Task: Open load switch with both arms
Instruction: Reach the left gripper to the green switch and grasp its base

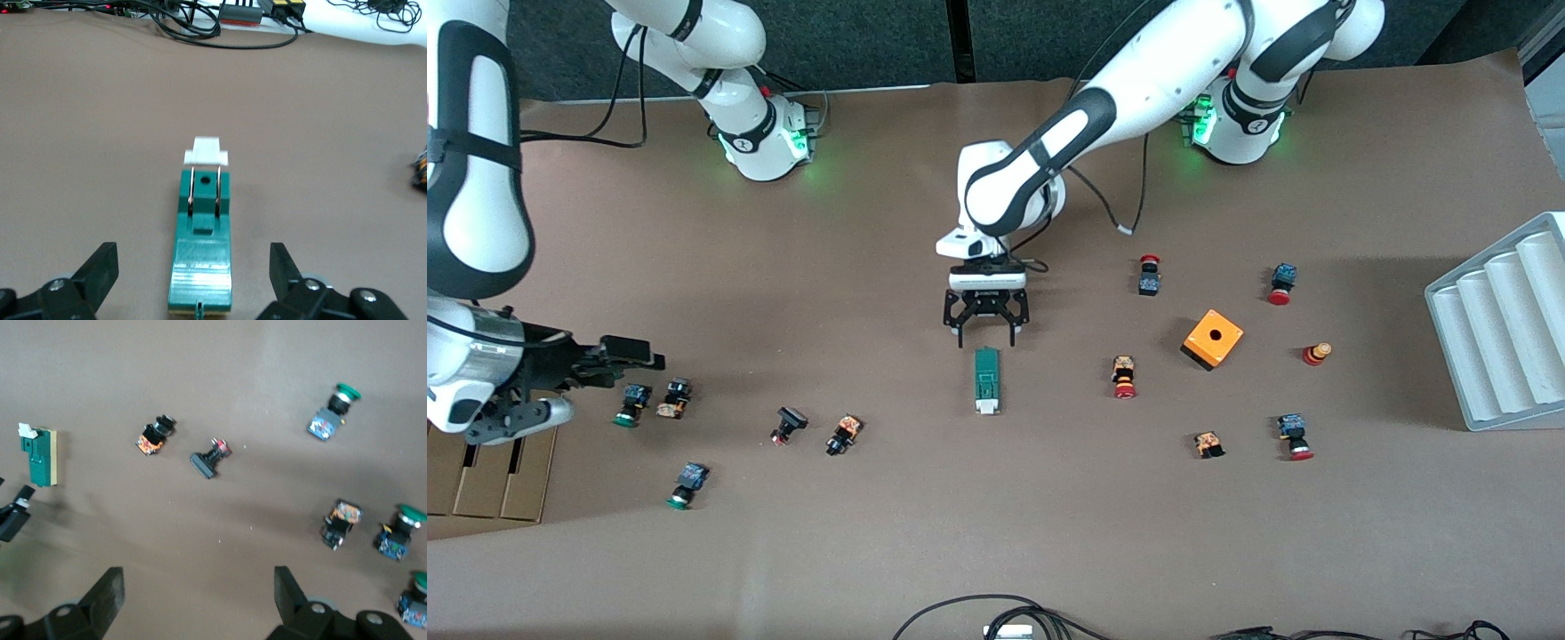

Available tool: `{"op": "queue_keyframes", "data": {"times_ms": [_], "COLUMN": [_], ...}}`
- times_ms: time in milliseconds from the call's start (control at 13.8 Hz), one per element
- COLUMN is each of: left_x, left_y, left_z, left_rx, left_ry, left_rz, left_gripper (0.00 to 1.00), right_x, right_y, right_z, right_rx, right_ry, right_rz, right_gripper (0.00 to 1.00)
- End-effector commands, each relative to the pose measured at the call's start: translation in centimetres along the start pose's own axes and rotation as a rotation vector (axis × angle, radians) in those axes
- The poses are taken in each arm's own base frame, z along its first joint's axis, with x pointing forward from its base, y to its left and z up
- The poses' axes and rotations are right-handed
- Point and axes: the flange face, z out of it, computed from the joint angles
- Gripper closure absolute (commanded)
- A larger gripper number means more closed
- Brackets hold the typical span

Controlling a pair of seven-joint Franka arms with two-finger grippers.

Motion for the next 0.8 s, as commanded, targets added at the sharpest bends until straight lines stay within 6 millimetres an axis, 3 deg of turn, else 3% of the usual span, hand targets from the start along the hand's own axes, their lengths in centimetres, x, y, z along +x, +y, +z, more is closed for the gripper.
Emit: {"op": "queue_keyframes", "data": {"times_ms": [0, 218, 290, 436, 508, 653, 726], "left_x": [-3.4, -5.6, -6.5, -6.7, -7.2, -8.1, -8.7], "left_y": [2.3, 2.0, 1.9, 1.8, 1.5, 1.1, 0.9], "left_z": [0.7, 2.0, 2.5, 2.9, 3.2, 3.6, 4.0], "left_rx": [0.043, 0.001, -0.015, -0.019, -0.004, 0.012, -0.003], "left_ry": [0.117, 0.187, 0.196, 0.209, 0.231, 0.263, 0.289], "left_rz": [-0.063, -0.037, -0.021, -0.008, 0.005, 0.044, 0.071], "left_gripper": [0.0, 0.01, 0.01, 0.06, 0.07, 0.18, 0.21], "right_x": [1.5, 2.6, 3.0, 3.0, 2.9, 2.5, 2.4], "right_y": [-1.9, -2.7, -3.8, -4.0, -4.2, -5.3, -6.4], "right_z": [0.6, 3.1, 4.2, 4.8, 4.7, 2.1, 1.8], "right_rx": [-0.075, -0.074, -0.075, -0.068, -0.058, -0.068, -0.081], "right_ry": [0.004, -0.017, -0.03, -0.044, -0.044, -0.008, -0.007], "right_rz": [-0.048, -0.063, -0.08, -0.081, -0.081, -0.096, -0.11], "right_gripper": [0.0, 0.01, 0.01, 0.03, 0.04, 0.05, 0.07]}}
